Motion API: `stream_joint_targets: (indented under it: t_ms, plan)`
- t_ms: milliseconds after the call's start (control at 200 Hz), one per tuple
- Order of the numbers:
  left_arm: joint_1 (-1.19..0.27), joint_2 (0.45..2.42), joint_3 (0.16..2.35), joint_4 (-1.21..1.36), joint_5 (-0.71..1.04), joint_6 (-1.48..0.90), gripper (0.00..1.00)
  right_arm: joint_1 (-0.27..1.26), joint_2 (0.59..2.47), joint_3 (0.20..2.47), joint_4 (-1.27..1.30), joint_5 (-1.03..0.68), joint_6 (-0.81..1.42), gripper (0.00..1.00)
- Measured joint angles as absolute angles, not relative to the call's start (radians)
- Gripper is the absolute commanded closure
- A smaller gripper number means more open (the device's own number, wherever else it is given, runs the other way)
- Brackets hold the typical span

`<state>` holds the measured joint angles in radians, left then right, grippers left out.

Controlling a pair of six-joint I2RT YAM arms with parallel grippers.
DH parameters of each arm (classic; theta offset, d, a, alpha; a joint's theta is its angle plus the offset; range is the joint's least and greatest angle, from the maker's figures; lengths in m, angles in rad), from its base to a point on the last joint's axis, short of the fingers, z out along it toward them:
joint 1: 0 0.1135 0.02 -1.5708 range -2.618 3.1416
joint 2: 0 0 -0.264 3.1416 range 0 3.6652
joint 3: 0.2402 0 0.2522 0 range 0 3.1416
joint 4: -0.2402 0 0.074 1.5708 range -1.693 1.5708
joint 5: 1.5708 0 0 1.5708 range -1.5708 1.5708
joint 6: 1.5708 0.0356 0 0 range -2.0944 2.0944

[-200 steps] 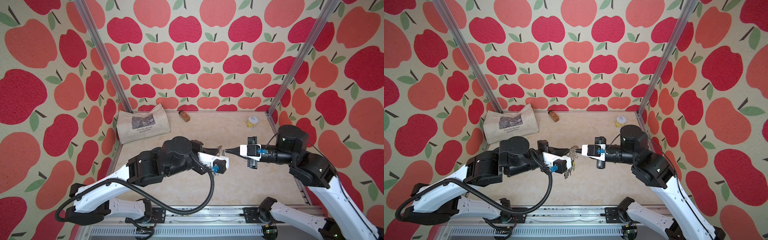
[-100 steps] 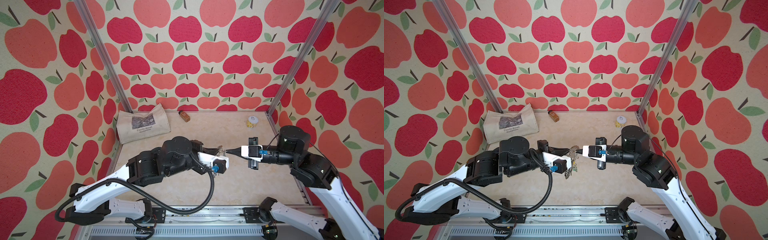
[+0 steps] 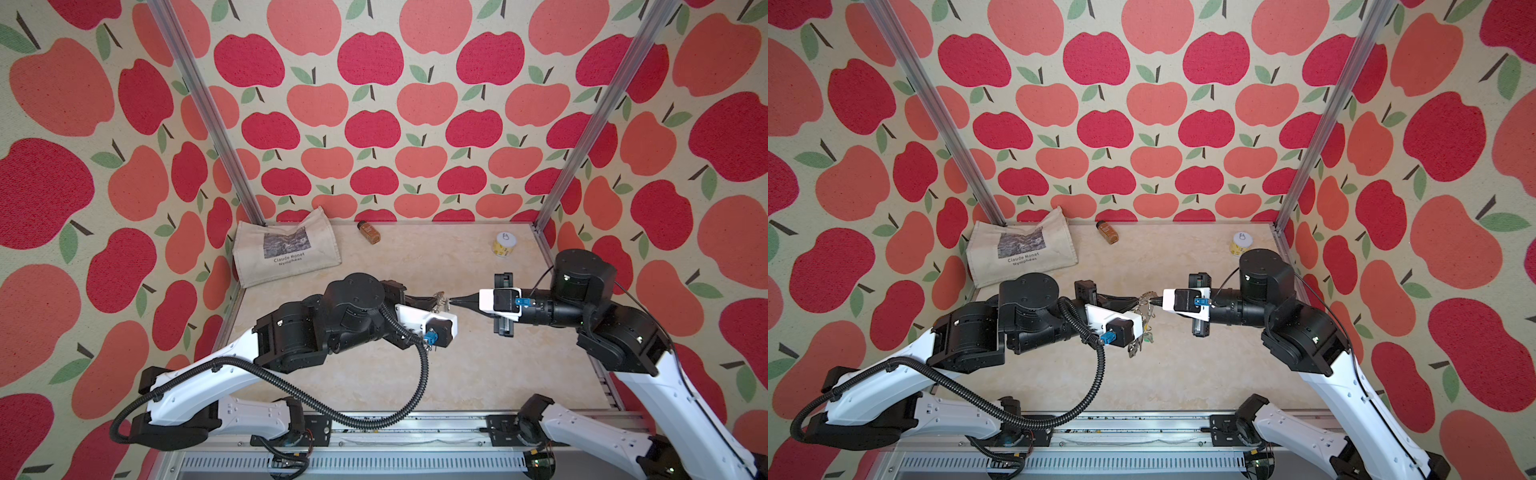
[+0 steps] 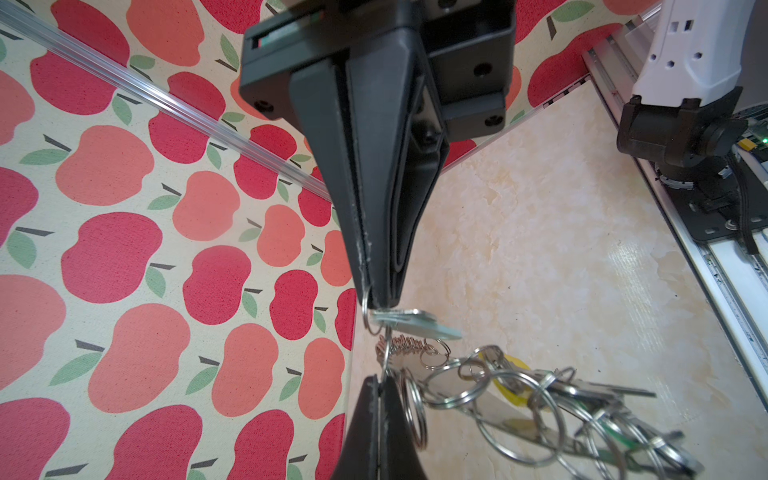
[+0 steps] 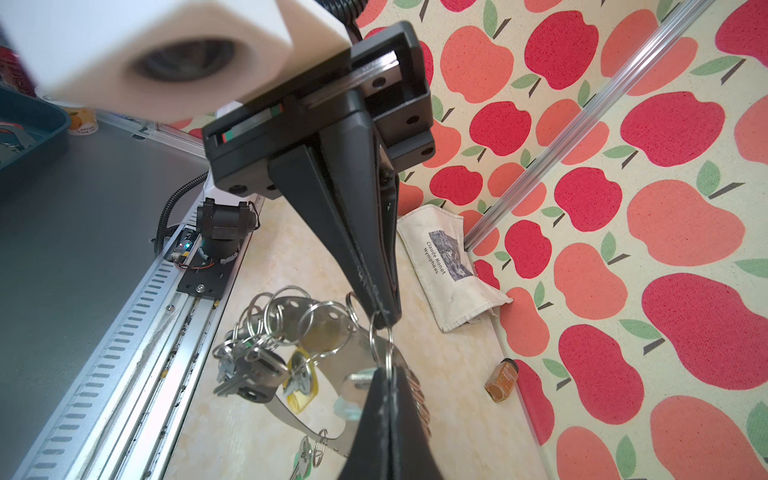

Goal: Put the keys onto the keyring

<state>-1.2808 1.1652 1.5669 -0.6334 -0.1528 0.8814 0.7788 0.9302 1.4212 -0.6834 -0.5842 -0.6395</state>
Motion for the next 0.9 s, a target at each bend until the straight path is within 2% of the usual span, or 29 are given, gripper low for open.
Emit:
stream_joint_targets:
  t_ms: [896]
  plan:
    - [-1.281, 1.165, 1.567, -0.633, -0.16, 0.883, 1.0, 0.779, 0.922, 1.421, -0.683, -0.596, -0.639, 1.0]
